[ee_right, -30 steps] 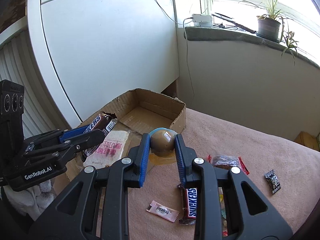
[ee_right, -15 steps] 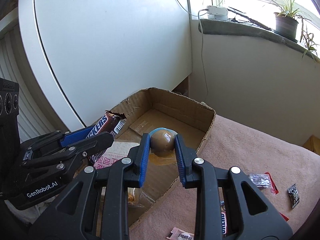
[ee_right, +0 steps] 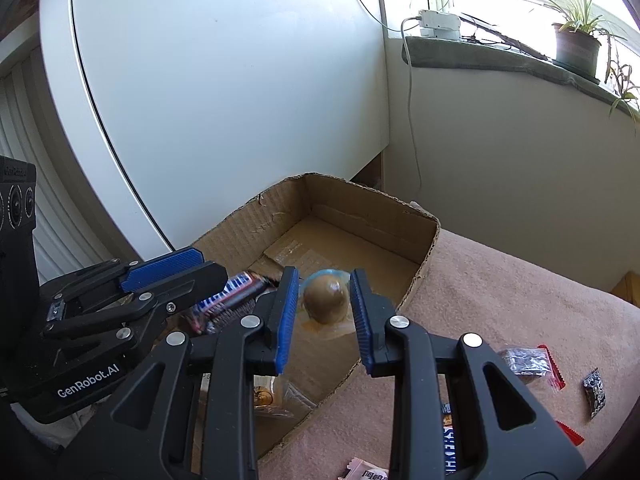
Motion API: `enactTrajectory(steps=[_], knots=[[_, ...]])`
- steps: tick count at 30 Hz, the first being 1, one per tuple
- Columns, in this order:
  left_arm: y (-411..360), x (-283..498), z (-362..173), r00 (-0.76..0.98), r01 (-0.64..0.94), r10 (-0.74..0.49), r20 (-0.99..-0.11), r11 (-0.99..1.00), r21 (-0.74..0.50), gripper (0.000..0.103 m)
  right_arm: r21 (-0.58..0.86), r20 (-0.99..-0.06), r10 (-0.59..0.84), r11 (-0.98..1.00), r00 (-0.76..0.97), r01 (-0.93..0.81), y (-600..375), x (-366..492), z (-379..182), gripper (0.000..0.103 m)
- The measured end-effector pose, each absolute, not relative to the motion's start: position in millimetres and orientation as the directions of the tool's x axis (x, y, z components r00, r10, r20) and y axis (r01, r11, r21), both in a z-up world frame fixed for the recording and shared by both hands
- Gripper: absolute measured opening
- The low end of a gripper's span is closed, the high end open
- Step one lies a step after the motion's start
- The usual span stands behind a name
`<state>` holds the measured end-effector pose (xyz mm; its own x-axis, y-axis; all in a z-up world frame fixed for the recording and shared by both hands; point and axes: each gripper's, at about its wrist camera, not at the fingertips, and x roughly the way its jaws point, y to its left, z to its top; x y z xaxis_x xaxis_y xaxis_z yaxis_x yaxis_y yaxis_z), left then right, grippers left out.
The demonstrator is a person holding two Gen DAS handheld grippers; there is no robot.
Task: Organize snacks
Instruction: 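Carry both snacks into the cardboard box and open both tools, then grasp a second Snickers bar with the left tool while the right tool grasps the red-wrapped snack bag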
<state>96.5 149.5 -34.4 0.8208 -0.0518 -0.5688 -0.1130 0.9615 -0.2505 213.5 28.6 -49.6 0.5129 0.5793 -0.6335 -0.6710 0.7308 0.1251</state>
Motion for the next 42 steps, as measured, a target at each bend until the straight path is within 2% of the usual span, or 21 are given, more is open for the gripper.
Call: enactTrajectory(steps=[4, 20, 30, 32, 34, 37, 38, 40, 42], knots=[[149.8, 95.8, -34.6, 0.822, -0.116, -0.046, -0.567, 0.962, -0.246, 0.028, 0.118, -0.628, 0.572, 0.74, 0.528, -0.662, 25.2, 212.4, -47.6, 0.037], [131.0, 88.6, -26.2, 0.838, -0.078, -0.062, -0.542, 0.97, -0.232, 0.028, 0.088, -0.617, 0.547, 0.762, 0.565, -0.642, -6.8, 200.3, -31.7, 0.038], [86.7, 87.6, -22.2, 0.83, 0.027, -0.152, -0.536, 0.972, -0.233, 0.028, 0.077, -0.599, 0.495, 0.818, 0.63, -0.57, -89.1, 190.1, -15.2, 0.038], [75.5, 88.2, -22.0, 0.824, 0.051, -0.175, -0.539, 0.97, -0.237, 0.028, 0.088, -0.601, 0.477, 0.837, 0.641, -0.54, -111.2, 192.3, -16.9, 0.04], [62.3, 89.5, -22.2, 0.815, 0.077, -0.2, -0.544, 0.968, -0.24, 0.029, 0.103, -0.606, 0.454, 0.859, 0.653, -0.501, -134.1, 196.2, -20.5, 0.047], [42.5, 93.0, -24.1, 0.799, 0.111, -0.229, -0.556, 0.965, -0.237, 0.03, 0.121, -0.62, 0.416, 0.889, 0.666, -0.443, -167.3, 202.0, -26.1, 0.049], [36.6, 95.1, -25.2, 0.791, 0.122, -0.239, -0.563, 0.964, -0.237, 0.031, 0.128, -0.625, 0.406, 0.896, 0.666, -0.426, -176.3, 204.1, -28.9, 0.049], [27.0, 99.0, -28.7, 0.778, 0.133, -0.253, -0.576, 0.961, -0.243, 0.047, 0.145, -0.64, 0.395, 0.904, 0.658, -0.402, -192.4, 208.0, -35.8, 0.049], [17.7, 101.8, -34.9, 0.757, 0.146, -0.274, -0.593, 0.956, -0.256, 0.047, 0.165, -0.662, 0.394, 0.906, 0.637, -0.389, -202.1, 211.0, -45.1, 0.053]])
